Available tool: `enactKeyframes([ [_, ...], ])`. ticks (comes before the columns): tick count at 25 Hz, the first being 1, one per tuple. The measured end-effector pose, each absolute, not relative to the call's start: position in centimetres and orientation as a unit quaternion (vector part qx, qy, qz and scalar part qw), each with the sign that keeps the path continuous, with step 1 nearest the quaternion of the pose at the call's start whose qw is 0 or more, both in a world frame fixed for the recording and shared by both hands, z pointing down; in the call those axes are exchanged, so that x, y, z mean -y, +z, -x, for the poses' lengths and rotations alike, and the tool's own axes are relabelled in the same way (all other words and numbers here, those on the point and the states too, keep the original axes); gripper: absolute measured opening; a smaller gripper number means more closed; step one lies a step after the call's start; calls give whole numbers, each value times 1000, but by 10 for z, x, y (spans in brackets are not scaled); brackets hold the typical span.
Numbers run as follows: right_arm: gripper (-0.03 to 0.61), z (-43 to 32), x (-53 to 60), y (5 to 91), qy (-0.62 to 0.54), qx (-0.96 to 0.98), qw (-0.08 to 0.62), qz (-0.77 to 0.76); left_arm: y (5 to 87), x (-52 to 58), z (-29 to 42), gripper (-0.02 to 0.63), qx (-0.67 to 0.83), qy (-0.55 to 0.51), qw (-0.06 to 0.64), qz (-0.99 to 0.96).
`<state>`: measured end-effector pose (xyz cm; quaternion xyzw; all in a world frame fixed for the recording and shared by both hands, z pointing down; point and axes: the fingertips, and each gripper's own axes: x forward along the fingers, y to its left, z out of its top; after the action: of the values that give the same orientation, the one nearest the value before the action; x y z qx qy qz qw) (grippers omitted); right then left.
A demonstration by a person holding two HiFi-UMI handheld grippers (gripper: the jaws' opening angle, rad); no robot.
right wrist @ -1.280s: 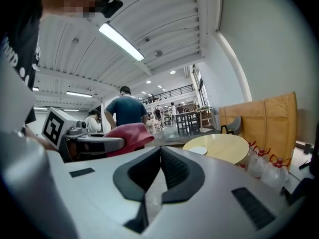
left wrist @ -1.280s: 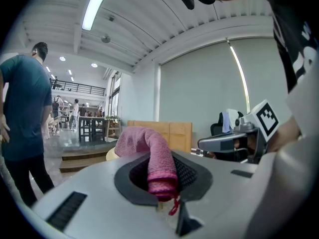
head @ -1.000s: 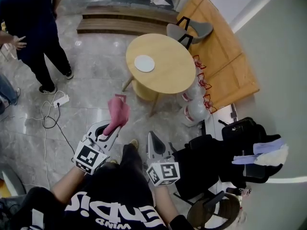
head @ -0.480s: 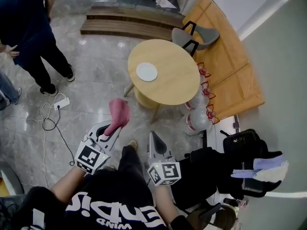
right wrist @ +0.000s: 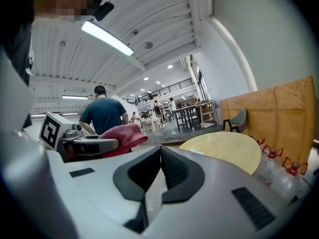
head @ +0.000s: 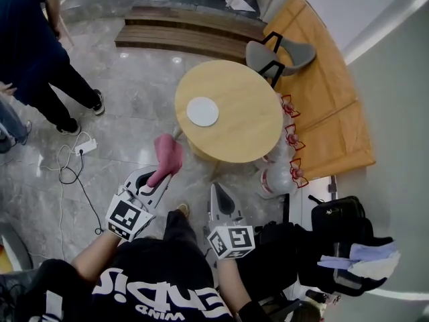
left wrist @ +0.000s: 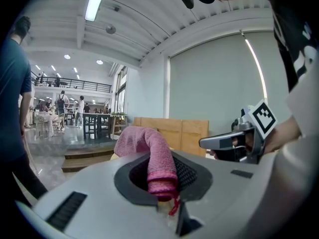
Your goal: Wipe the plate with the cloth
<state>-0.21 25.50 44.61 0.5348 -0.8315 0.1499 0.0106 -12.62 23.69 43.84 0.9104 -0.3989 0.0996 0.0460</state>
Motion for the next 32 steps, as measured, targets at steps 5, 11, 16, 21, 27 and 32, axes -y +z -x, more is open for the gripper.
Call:
enactKeyframes([
  [5,21,-23,-220,446,153,836,15,-527,433,-199,100,51,405,109,56,-906],
  [11,21,-58,-174,447,160,839,16,-520,425,-152,71,51,419,100,50,-901],
  [16,21,-71,-145,453,164,846,22,-507,420,-123,63,51,435,96,43,-894],
  [21,21,-68,-122,458,169,852,26,-495,422,-102,69,51,445,100,46,-889],
  [27,21,-69,-88,467,177,846,32,-501,430,-64,66,51,440,107,56,-890],
  [32,23,-70,-45,471,182,845,28,-502,435,-16,57,51,419,105,57,-900],
])
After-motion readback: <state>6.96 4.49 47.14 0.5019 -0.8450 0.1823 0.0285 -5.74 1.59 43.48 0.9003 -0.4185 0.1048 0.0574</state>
